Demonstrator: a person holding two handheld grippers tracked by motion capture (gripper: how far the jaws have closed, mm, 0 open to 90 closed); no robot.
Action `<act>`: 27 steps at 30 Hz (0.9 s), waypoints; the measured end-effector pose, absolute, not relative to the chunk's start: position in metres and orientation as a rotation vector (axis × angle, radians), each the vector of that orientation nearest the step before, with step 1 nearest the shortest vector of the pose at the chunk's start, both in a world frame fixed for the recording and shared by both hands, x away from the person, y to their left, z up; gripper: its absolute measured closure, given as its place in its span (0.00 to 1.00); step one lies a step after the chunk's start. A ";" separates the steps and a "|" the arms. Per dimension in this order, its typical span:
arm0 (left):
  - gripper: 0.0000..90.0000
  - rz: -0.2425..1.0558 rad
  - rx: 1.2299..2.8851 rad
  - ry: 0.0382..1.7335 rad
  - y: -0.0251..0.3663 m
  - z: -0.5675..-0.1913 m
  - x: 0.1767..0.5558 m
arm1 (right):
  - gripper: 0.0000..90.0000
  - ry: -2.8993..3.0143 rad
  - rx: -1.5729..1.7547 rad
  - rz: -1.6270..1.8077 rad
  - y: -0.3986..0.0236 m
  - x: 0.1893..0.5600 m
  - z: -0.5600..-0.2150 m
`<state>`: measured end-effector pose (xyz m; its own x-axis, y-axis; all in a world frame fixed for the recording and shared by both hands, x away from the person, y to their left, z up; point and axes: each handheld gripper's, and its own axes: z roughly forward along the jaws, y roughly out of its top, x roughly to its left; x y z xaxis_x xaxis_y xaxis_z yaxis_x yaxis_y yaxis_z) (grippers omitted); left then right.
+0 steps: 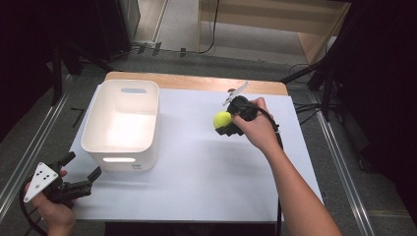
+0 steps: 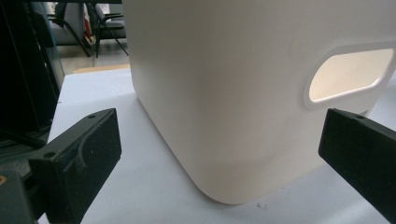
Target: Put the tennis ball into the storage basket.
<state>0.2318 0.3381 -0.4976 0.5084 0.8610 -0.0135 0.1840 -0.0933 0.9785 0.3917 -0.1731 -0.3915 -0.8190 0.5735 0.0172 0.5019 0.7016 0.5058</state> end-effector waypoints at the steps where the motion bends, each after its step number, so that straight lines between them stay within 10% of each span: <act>1: 0.00 0.728 1.591 0.920 0.338 -0.498 0.232 | 0.25 2.764 0.876 0.761 -0.172 0.392 -0.391; 27: 0.00 0.724 1.589 0.920 0.339 -0.497 0.232 | 0.25 2.785 0.783 0.790 -0.143 0.395 -0.369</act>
